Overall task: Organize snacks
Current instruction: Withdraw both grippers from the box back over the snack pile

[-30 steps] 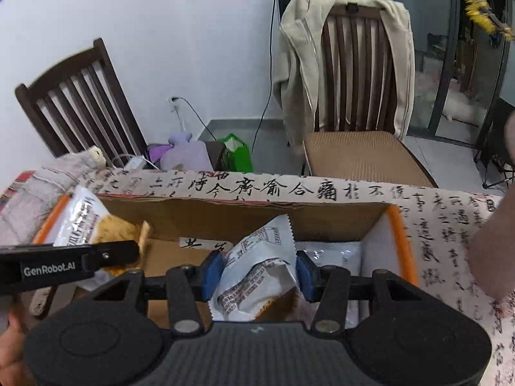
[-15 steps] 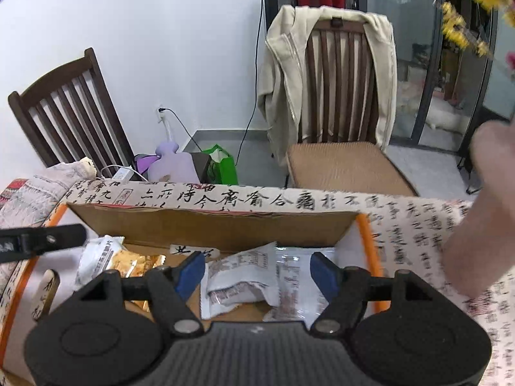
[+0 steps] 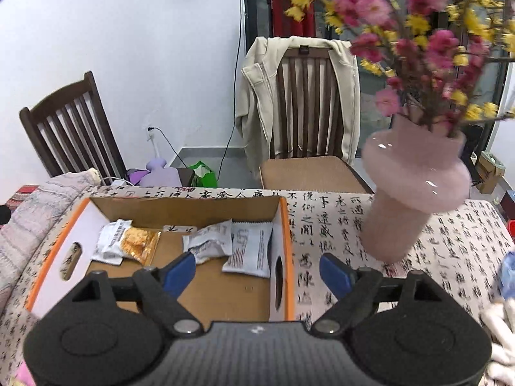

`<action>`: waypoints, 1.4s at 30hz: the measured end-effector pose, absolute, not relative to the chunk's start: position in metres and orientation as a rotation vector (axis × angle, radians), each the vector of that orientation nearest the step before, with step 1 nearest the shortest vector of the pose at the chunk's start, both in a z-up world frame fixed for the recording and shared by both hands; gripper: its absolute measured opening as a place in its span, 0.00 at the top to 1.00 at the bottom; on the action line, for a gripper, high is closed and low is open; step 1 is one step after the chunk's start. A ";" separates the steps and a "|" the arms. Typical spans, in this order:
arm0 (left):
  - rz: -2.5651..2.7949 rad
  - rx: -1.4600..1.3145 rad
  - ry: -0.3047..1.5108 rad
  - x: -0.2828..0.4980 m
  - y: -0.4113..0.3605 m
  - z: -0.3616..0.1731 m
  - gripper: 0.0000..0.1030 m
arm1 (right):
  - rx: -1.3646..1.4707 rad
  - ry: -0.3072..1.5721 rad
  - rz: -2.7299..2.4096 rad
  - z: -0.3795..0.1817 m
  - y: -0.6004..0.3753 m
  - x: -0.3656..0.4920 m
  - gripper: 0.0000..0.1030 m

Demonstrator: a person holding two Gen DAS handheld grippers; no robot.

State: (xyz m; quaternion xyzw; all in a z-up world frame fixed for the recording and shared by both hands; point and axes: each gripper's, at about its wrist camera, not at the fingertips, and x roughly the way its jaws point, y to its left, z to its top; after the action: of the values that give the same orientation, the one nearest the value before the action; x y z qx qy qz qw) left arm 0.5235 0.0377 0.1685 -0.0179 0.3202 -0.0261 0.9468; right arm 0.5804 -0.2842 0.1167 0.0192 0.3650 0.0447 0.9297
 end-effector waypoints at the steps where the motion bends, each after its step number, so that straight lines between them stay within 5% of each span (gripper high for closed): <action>1: -0.050 -0.030 0.649 0.516 0.036 0.170 0.25 | 0.041 0.742 0.093 0.119 -0.285 0.573 0.19; 15: -0.039 0.049 0.572 0.367 0.017 0.152 0.16 | 0.027 0.629 0.180 0.130 -0.282 0.430 0.12; 42: -0.087 0.035 0.438 0.108 0.004 0.038 0.01 | 0.000 0.444 0.286 0.021 -0.244 0.146 0.04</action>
State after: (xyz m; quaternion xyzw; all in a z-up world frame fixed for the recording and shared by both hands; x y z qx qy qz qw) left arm 0.1084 0.0045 0.0375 0.0173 0.2171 -0.0430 0.9750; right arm 0.1460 -0.2441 0.0210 0.0001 0.2196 0.1415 0.9653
